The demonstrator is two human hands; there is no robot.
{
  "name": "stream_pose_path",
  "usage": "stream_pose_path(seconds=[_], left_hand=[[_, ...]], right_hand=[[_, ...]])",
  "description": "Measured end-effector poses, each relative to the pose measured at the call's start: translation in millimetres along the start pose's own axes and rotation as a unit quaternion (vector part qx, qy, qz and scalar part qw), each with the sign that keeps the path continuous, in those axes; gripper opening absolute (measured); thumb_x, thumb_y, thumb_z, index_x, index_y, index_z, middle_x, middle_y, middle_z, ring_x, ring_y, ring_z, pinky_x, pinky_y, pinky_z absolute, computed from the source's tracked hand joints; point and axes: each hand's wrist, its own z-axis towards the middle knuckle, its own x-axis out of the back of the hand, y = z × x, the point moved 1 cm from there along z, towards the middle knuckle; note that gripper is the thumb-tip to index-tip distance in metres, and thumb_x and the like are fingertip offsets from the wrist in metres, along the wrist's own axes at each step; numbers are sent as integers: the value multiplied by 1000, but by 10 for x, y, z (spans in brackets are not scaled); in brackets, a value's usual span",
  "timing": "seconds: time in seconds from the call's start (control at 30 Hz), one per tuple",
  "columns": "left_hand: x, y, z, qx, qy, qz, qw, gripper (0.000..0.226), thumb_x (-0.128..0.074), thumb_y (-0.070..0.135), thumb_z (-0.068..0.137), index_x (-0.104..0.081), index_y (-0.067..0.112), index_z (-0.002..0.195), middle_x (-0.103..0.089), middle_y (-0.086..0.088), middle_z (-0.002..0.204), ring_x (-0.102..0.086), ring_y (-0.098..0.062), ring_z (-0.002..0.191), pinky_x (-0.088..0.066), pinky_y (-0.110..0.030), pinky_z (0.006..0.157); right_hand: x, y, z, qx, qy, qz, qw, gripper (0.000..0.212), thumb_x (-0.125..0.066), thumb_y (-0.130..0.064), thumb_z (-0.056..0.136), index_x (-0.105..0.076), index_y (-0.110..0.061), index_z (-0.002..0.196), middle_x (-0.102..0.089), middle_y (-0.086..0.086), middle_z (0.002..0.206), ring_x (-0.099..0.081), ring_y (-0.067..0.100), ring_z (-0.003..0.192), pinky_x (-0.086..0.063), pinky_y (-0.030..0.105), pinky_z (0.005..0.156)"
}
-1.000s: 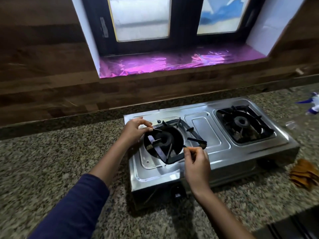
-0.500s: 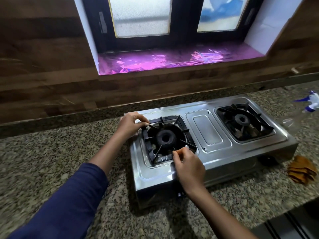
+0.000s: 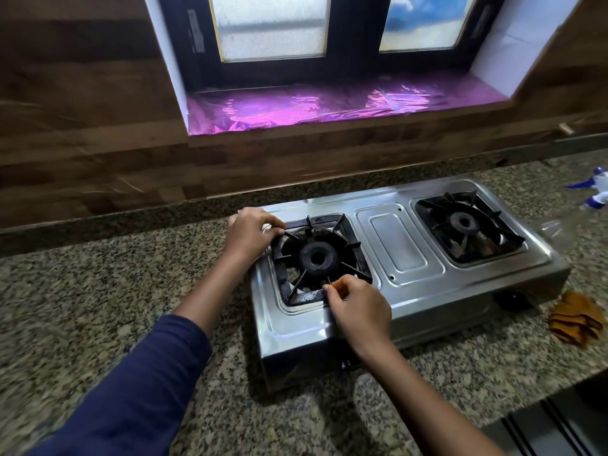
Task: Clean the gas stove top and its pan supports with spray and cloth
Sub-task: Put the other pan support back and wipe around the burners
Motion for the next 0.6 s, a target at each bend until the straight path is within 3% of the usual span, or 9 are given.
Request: stream_pose_path(seconds=[0.17,0.27,0.37,0.5,0.6], left_hand=[[-61,134,-172,2,-61,-16,998,31,-73,27,83,-71,25,114,-68,2,120,-61,-17,111,-46,-28,94],[-93,146,-226,24,-77,-48,996,36,-69,15,87,-68,23,122,-58,0,137,-54,-17,125,-37,-25,105],[-93,177,-208,32,-76,-52,995,35,-68,11,88,-69,21,121,-59,-3,136,-54,-18,126,-38,-28,108],[-96,236,-165,22,-88,-21,996,31,-67,12,88,-71,19,117,-66,-5,127,-58,-21,120,-44,-32,102],[-112,224,-172,27,-88,-22,996,32,-67,12,88,-70,20,118,-63,-4,131,-56,-21,124,-43,-32,105]], right_hand=[[30,165,95,57,12,51,997,26,-67,-51,83,-69,-26,80,-64,-11,83,-57,13,86,-48,31,68],[71,287,183,105,82,40,990,18,-66,-35,90,-71,-22,101,-64,-5,101,-52,18,97,-47,34,79],[76,426,306,111,53,2,992,26,-64,-16,90,-70,-15,115,-67,2,107,-58,24,100,-47,35,86],[97,513,353,98,41,6,994,23,-61,-6,89,-74,-14,107,-71,4,93,-59,24,90,-46,31,77],[101,509,362,101,40,8,994,26,-60,-2,87,-75,-15,105,-69,4,89,-58,22,88,-46,30,75]])
